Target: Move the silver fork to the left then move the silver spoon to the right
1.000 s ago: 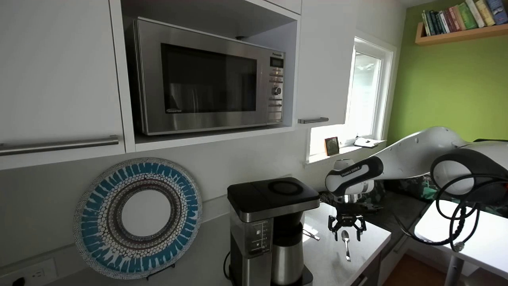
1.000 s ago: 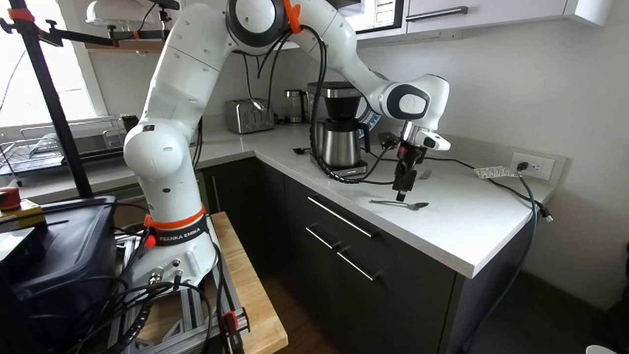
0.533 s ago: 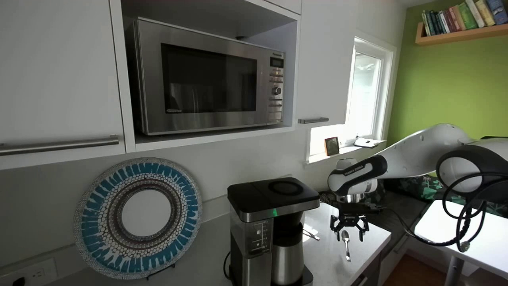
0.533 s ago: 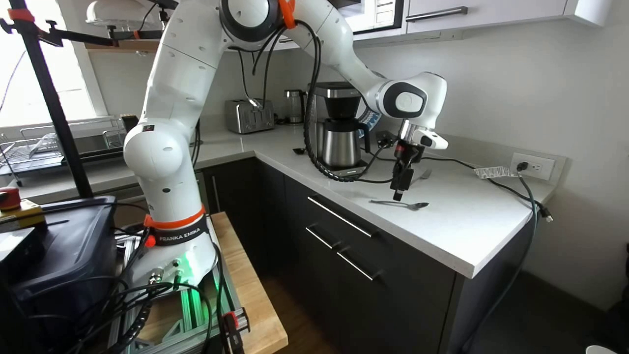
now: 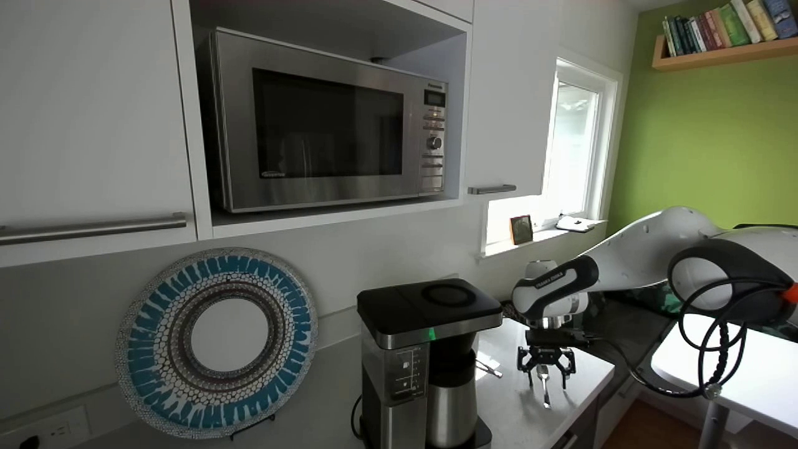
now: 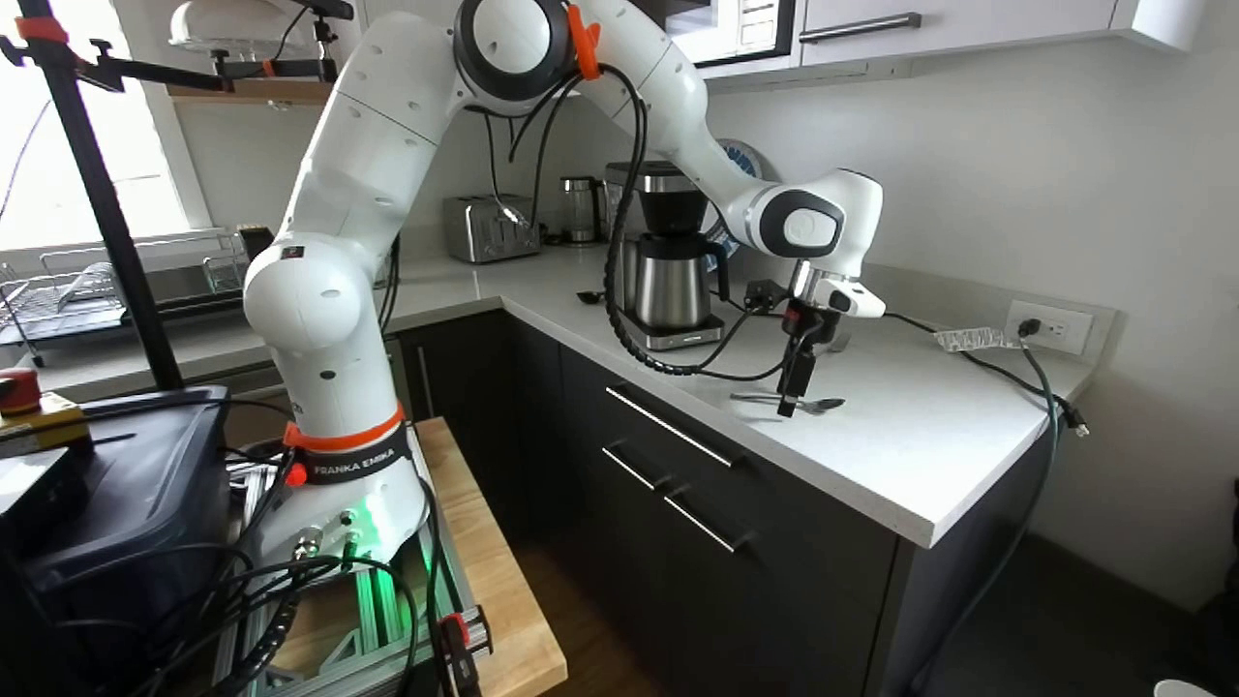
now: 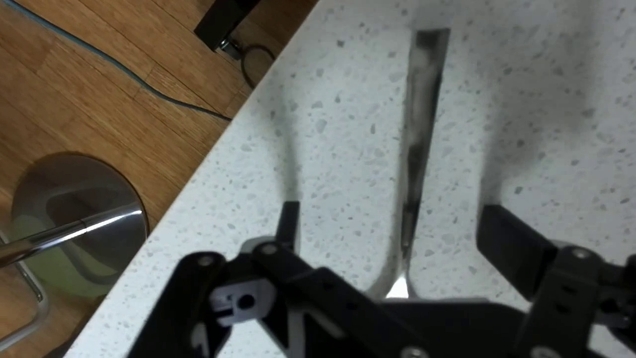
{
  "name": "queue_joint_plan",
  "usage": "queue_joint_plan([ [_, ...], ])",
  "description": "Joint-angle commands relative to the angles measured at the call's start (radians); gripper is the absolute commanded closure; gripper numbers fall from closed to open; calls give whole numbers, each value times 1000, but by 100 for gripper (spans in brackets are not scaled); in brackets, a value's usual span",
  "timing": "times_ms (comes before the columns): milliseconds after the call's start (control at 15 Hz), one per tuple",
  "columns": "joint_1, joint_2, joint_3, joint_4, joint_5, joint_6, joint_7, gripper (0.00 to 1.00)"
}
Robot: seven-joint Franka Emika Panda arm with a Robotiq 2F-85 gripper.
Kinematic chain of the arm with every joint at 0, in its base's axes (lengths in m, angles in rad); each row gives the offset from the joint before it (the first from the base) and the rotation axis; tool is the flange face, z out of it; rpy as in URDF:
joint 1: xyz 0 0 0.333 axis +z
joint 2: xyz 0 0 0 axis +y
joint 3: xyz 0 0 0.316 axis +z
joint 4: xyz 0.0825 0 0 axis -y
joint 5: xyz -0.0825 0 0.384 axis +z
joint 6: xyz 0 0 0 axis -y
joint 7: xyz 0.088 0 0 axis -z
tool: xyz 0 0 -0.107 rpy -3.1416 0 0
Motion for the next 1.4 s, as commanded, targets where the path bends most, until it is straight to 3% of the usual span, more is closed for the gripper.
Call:
queue_joint_plan([
  [0,10,13,-14,11,-9,54,46,42],
  [267,-1,15,-4,17,18,62,45,74],
  [533,-16,8,10,25,66,40,19,100],
  [667,-17,-11,-3,22,51,32,12,100],
  [867,-6,-40,-73,56,-142,-28,-49,98],
  [1000,-35,-33,-87,129,-218,-109,-151,98],
  [1200,-75,32,-72,277,-279,-137,-316,98],
  [1333,-99,88,-43,359,-274,-90,-415,98],
])
